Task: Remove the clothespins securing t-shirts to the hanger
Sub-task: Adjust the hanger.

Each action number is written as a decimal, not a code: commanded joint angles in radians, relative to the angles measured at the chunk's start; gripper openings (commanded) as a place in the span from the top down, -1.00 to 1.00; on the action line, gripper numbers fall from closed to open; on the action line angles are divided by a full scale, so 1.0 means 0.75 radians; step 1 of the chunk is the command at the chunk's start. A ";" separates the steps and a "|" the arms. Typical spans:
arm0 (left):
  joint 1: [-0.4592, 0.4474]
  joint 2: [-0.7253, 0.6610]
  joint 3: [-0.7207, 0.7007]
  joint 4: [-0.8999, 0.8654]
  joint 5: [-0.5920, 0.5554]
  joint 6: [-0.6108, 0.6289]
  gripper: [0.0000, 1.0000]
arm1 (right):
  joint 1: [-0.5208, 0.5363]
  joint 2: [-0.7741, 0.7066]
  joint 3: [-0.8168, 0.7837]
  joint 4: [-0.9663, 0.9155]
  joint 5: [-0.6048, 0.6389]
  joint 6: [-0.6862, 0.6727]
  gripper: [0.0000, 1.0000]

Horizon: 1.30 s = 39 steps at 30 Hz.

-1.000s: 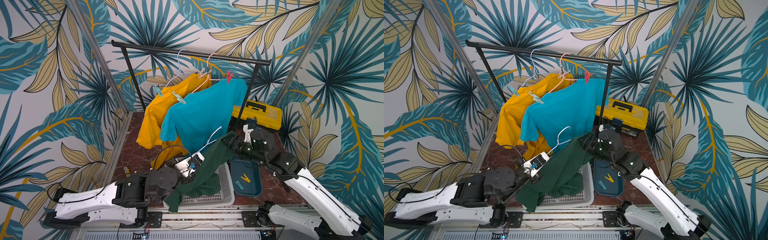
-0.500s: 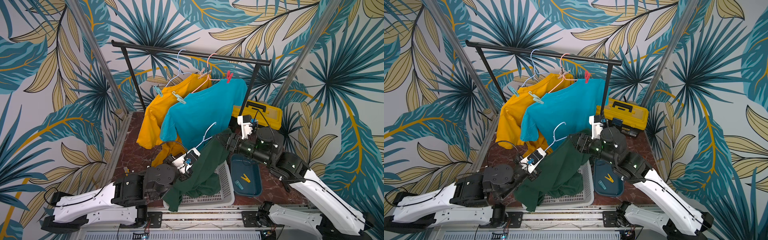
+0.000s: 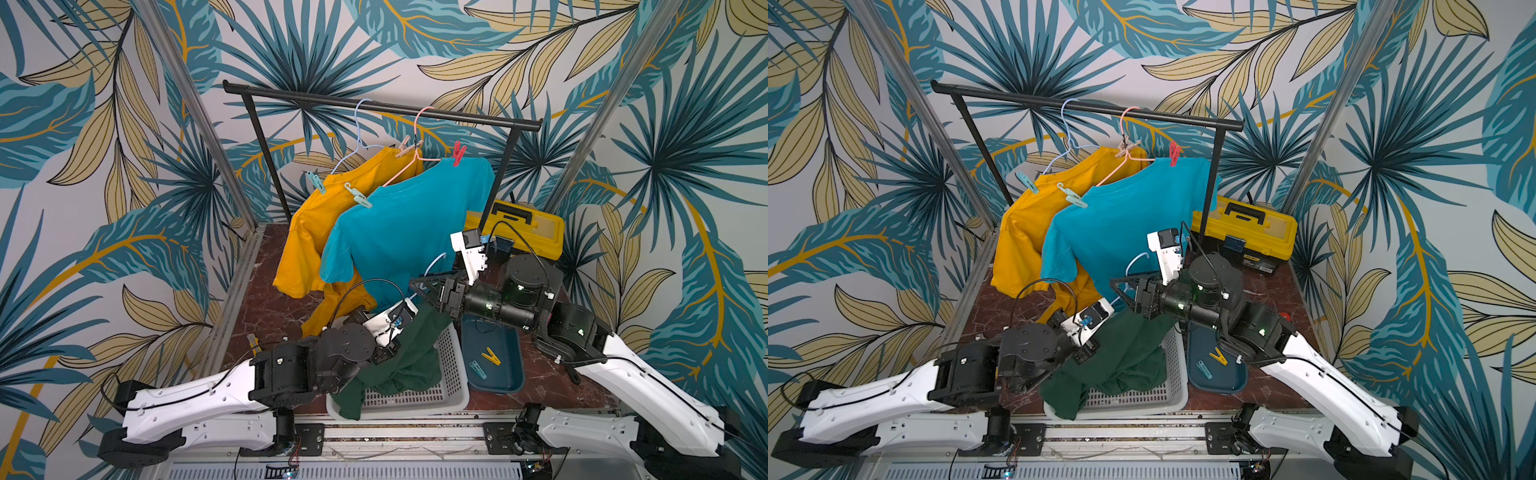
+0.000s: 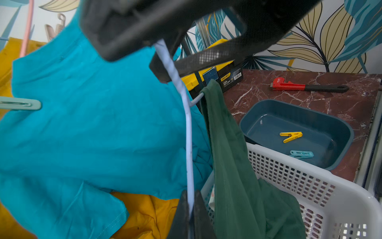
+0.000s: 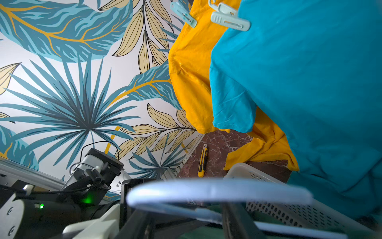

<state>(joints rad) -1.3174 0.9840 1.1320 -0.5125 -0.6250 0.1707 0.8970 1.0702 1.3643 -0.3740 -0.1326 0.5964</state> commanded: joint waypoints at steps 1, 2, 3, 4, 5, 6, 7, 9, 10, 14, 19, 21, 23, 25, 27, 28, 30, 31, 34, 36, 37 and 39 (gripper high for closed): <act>0.017 0.001 0.037 0.060 0.075 -0.042 1.00 | 0.044 -0.006 0.000 0.057 0.014 -0.124 0.01; 0.022 0.001 0.039 0.067 0.084 -0.046 1.00 | 0.047 -0.008 -0.006 0.048 0.033 -0.133 0.01; 0.027 0.001 0.041 0.068 0.095 -0.051 1.00 | 0.050 -0.013 -0.018 0.047 0.054 -0.140 0.05; 0.029 0.001 0.044 0.068 0.105 -0.050 1.00 | 0.051 -0.019 -0.029 0.047 0.077 -0.143 0.13; 0.029 0.003 0.047 0.066 0.111 -0.050 1.00 | 0.050 -0.023 -0.040 0.048 0.092 -0.145 0.29; 0.030 0.003 0.046 0.067 0.118 -0.051 1.00 | 0.051 -0.028 -0.048 0.054 0.105 -0.144 0.48; 0.030 0.005 0.047 0.067 0.127 -0.052 1.00 | 0.050 -0.032 -0.054 0.059 0.118 -0.145 0.65; 0.030 0.003 0.044 0.066 0.147 -0.052 1.00 | 0.050 -0.036 -0.058 0.060 0.141 -0.147 0.84; 0.030 0.006 0.045 0.067 0.147 -0.054 0.99 | 0.050 -0.042 -0.064 0.070 0.150 -0.156 0.97; 0.030 -0.005 0.074 0.028 0.116 -0.103 0.24 | 0.050 -0.092 -0.097 0.104 0.295 -0.154 1.00; 0.031 -0.107 0.073 -0.071 -0.030 -0.161 -0.96 | 0.051 -0.145 -0.112 0.119 0.378 -0.197 1.00; 0.032 -0.172 0.062 -0.099 -0.078 -0.171 -0.99 | 0.050 -0.158 -0.125 0.114 0.395 -0.215 1.00; 0.036 -0.240 0.053 -0.116 -0.127 -0.191 -0.99 | 0.050 -0.172 -0.142 0.125 0.405 -0.225 1.00; 0.040 -0.309 0.053 -0.146 -0.162 -0.215 -0.99 | 0.050 -0.188 -0.163 0.133 0.430 -0.229 1.00; 0.042 -0.362 0.054 -0.184 -0.177 -0.228 -0.99 | 0.050 -0.201 -0.178 0.137 0.456 -0.231 1.00; 0.043 -0.383 0.052 -0.203 -0.178 -0.230 -0.99 | 0.051 -0.206 -0.189 0.146 0.469 -0.228 1.00; 0.044 -0.409 0.053 -0.257 -0.183 -0.257 -0.99 | 0.051 -0.216 -0.216 0.163 0.510 -0.210 1.00; 0.045 -0.410 0.059 -0.296 -0.177 -0.279 -0.99 | 0.050 -0.220 -0.224 0.172 0.515 -0.208 1.00; 0.045 -0.413 0.080 -0.394 -0.151 -0.365 -0.99 | 0.050 -0.234 -0.245 0.178 0.559 -0.189 1.00; 0.045 -0.435 0.057 -0.411 -0.112 -0.428 -0.99 | 0.051 -0.242 -0.260 0.177 0.604 -0.172 1.00; 0.045 -0.448 0.038 -0.411 -0.088 -0.452 -0.99 | 0.049 -0.248 -0.271 0.185 0.618 -0.167 1.00; 0.045 -0.467 -0.002 -0.430 -0.052 -0.509 -0.99 | 0.048 -0.267 -0.310 0.252 0.625 -0.158 1.00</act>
<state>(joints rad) -1.2873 0.6567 1.1580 -0.7696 -0.7101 -0.1196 0.9310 0.8974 1.1633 -0.2935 0.2859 0.4465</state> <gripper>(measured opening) 0.995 0.069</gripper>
